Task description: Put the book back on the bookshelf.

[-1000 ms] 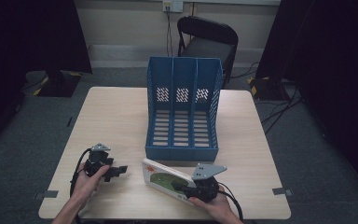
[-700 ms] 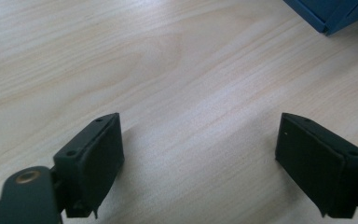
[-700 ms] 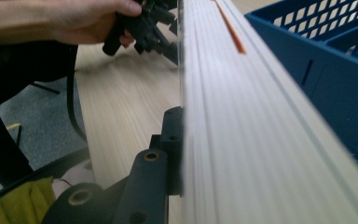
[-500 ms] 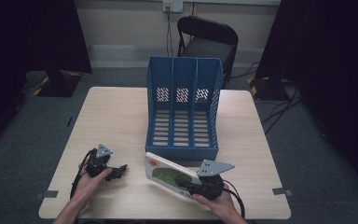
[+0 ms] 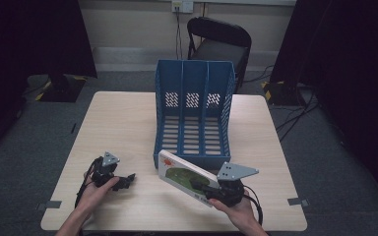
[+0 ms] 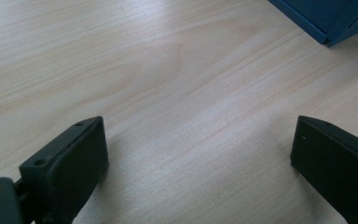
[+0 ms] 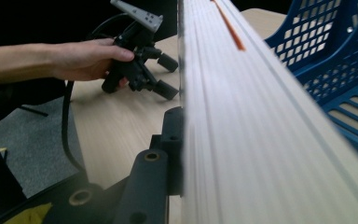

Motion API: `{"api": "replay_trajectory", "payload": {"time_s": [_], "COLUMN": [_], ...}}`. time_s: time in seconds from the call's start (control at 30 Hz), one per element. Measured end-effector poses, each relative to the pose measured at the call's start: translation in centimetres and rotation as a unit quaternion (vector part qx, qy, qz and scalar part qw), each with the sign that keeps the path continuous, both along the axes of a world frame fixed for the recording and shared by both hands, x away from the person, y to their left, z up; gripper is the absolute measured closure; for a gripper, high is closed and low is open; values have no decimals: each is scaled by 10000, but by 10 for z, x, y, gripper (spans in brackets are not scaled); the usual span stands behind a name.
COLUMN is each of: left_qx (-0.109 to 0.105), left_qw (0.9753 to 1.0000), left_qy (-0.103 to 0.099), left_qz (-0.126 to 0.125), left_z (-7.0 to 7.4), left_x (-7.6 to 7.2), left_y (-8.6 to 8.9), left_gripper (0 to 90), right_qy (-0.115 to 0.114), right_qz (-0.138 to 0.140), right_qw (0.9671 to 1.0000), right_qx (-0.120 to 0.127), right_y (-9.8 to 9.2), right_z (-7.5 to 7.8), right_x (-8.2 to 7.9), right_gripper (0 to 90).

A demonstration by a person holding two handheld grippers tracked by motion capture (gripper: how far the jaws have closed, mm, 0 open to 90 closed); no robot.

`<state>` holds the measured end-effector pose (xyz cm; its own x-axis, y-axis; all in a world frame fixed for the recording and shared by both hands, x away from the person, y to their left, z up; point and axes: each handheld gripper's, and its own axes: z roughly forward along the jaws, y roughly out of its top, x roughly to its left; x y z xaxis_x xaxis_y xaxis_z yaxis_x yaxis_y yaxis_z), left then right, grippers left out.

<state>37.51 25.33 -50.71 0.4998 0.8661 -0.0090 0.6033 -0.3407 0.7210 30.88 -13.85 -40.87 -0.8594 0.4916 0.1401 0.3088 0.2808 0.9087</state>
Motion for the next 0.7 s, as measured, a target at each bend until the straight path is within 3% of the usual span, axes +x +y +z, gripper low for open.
{"api": "replay_trajectory", "payload": {"time_s": [0.47,0.67,0.7], "left_qx": [10,22,23], "left_qw": [10000,10000,10000], "left_qy": [-1,0,-1], "left_qz": [3,1,1], "left_z": [0,0,0], "left_x": [0,0,0], "left_y": [0,0,0], "left_gripper": [33,31,31], "right_qy": [-203,-295,-336], "right_qz": [-589,-924,-1087], "right_qw": [9980,9952,9935], "right_qx": [70,121,99], "right_y": [-24,-32,-35], "right_z": [23,31,34], "right_x": [11,17,20], "right_gripper": [767,767,767]}}
